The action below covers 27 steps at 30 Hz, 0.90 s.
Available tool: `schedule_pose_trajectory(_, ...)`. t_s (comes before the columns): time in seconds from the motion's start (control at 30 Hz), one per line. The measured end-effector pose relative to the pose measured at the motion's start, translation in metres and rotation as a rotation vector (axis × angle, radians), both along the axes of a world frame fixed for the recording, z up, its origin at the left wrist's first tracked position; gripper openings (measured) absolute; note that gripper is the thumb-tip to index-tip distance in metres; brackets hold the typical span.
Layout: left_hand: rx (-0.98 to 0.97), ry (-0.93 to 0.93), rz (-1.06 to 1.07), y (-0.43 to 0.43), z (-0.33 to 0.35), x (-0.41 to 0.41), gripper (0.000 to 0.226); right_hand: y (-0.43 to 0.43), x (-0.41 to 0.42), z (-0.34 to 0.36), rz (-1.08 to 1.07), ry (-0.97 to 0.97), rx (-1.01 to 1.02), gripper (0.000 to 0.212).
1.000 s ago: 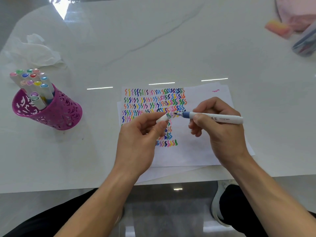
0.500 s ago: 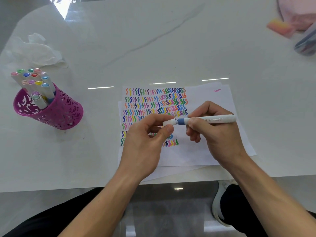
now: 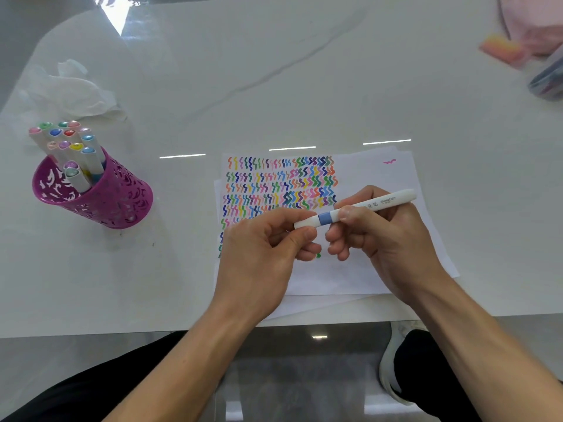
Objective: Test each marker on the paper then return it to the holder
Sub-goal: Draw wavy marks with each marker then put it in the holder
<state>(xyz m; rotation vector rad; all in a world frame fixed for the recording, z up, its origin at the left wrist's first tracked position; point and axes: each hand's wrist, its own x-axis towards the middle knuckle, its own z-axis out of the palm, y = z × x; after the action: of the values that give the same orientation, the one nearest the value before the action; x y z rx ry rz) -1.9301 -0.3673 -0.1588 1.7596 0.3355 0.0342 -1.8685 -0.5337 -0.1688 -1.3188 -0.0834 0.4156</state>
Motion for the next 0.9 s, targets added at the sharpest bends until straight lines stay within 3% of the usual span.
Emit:
schedule_pose_trajectory(0.43, 0.074, -0.026, -0.011, -0.001, -0.002, -0.001, 0.014, 0.002, -0.006, -0.006, 0.035, 0.035, 0.063, 0.015)
schedule_pose_trajectory(0.57, 0.055, -0.047, -0.031, 0.002, 0.000, 0.001, 0.012, 0.002, -0.006, -0.009, 0.032, 0.048, 0.053, 0.007)
schedule_pose_trajectory(0.7, 0.083, -0.083, -0.002, 0.002, 0.003, 0.003, 0.010, -0.001, 0.002, -0.011, 0.042, 0.082, 0.033, 0.013)
schedule_pose_trajectory(0.9, -0.015, -0.172, 0.106, 0.014, 0.012, 0.010, 0.009, -0.006, 0.011, -0.015, -0.061, 0.088, -0.088, 0.042)
